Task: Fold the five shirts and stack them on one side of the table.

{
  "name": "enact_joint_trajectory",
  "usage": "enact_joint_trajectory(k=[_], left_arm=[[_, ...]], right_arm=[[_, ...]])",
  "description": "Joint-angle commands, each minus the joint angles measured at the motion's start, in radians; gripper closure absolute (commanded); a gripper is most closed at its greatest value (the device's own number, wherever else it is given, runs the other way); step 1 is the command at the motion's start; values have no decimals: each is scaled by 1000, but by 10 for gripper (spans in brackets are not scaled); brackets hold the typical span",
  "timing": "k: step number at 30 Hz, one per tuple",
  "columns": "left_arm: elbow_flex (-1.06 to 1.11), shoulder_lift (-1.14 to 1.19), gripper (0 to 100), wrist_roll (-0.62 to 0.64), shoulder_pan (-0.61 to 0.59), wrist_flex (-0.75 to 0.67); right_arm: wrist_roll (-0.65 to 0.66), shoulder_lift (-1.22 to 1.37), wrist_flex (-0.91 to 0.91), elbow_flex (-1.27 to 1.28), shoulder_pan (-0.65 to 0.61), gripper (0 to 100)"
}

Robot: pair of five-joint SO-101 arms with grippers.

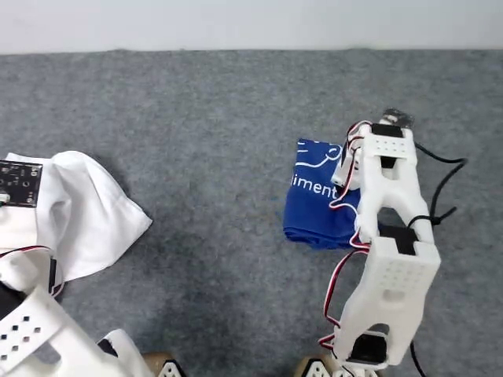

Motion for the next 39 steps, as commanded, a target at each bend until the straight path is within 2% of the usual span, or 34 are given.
enact_joint_trajectory(k=[1, 6, 9, 21, 25, 31, 39], left_arm=[[-4, -14, 928, 11, -3, 18], [-4, -14, 928, 11, -3, 18], [-4, -14, 928, 11, -2, 18], [-4, -14, 928, 11, -2, 18], [-4, -14, 928, 11, 0, 18], [-4, -14, 928, 11, 0, 18], [-4, -14, 928, 11, 0, 18]], right_arm=[[44, -5, 45, -77, 1, 988], [110, -5, 136, -123, 13, 990], [204, -13, 183, -146, 58, 990], [637, -143, 180, -147, 406, 990], [724, -147, 147, -152, 512, 990], [836, -117, -7, -152, 657, 990], [896, -79, -36, -152, 723, 990]])
